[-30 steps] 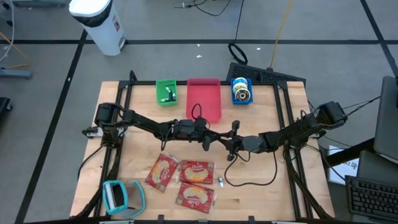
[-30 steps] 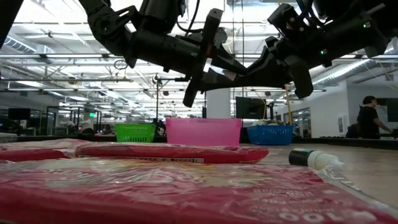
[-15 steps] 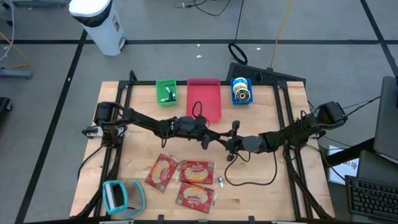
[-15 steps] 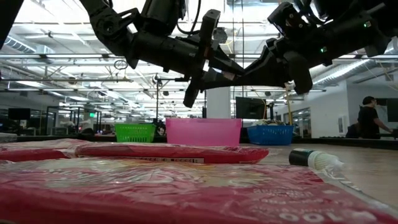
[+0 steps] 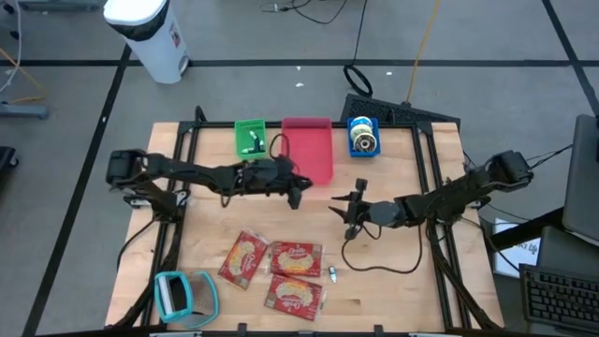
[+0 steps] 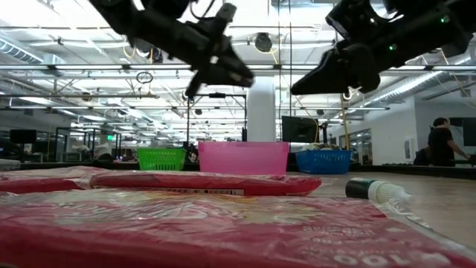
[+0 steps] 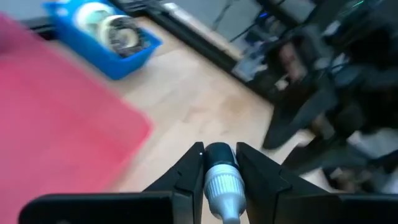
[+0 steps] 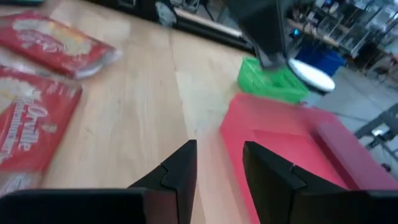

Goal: Pick & Place Food Item
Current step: Put the violet food coloring bottle into the green bin

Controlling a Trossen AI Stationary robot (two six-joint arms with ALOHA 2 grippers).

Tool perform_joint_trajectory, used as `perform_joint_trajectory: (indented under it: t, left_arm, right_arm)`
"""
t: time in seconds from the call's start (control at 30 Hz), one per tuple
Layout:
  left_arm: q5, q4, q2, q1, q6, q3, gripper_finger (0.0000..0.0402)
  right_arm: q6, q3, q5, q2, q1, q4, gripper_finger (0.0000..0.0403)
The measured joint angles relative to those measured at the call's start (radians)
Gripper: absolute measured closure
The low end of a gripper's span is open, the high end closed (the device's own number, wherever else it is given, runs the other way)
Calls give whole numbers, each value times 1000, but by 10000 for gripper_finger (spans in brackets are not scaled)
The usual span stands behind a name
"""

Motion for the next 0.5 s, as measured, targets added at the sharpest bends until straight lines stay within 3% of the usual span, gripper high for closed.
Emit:
perform_joint_trajectory:
  t: [0.27,0.43,0.5]
  left_arm:
    - [-255,-107,-205,49,10,-172,326]
    - [-395,-96,-294,151,-69,-318,328]
    - [-404,-108,-300,207,-113,-370,333]
  right_arm:
    - [63,-69,3,-190,4,-88,288]
    - [98,-130,4,-286,4,-81,289]
    - [98,-146,7,-309,3,-90,289]
